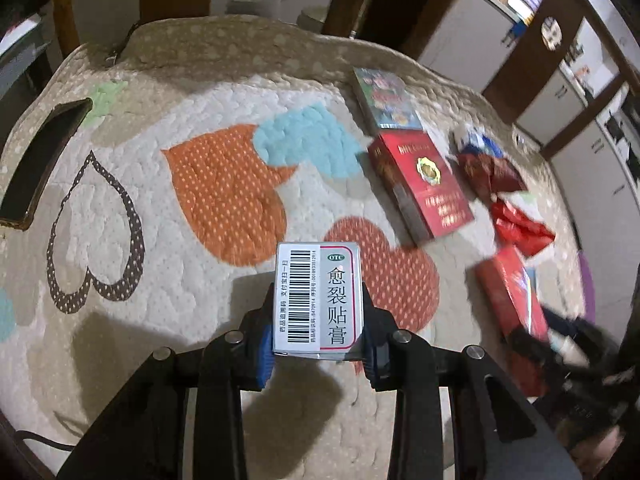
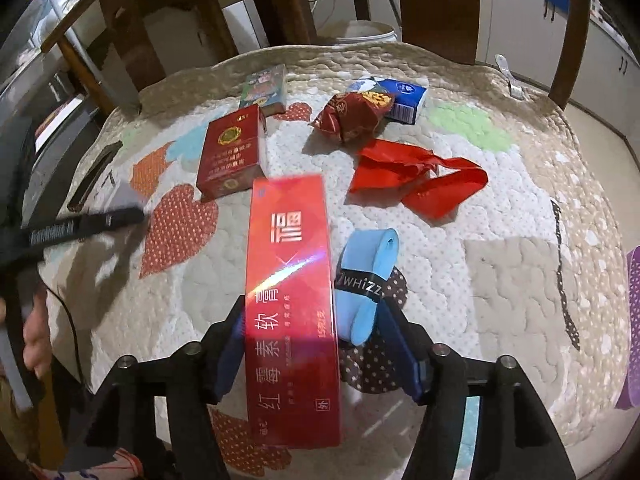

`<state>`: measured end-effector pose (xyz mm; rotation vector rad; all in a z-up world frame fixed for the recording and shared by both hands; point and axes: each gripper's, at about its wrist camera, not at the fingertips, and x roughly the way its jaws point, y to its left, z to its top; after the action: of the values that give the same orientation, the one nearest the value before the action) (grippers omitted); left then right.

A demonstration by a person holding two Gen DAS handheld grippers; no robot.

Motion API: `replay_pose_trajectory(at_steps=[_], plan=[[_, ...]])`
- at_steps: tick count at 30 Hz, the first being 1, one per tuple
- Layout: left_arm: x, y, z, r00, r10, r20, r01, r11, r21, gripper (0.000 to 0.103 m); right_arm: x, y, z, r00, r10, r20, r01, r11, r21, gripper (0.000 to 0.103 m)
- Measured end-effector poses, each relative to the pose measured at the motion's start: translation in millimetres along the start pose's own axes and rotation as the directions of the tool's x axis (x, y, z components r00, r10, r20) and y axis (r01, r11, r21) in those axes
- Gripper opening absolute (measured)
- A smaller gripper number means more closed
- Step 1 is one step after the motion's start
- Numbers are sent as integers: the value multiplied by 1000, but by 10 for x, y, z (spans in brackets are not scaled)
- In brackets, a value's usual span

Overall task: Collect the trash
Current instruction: 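Grasp the white medicine box with the left gripper while the right gripper grasps the red box and blue strap, then carry the white box, red box and blue strap over the purple basket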

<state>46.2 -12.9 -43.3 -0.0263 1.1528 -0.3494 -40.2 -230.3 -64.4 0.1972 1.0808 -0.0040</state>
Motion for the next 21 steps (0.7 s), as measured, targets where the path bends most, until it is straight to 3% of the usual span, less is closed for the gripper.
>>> replay_pose_trajectory(at_steps=[3,7,11,13,21], plan=[[111,-7,-41,999,42,-22,-42,999,6,33,10,28,47,1000,19,7,-19,1000,12,72],[148,-29,-34,998,56,-6,-56,998,10,44,56,108,88,1000,6,4,-6,1000,0,72],[144,-88,-72,995,97,9,-98,995,23,46,92,164,53,1000,-2,-10,2,1000,-8,70],[76,-97,-111,996,88,13,-88,996,23,33,99,172,19,1000,-10,-15,10,1000,-8,66],[-341,-164,-204,995,60,79,-61,998,12,33,-88,119,-67,999,16,29,-16,1000,23,59]])
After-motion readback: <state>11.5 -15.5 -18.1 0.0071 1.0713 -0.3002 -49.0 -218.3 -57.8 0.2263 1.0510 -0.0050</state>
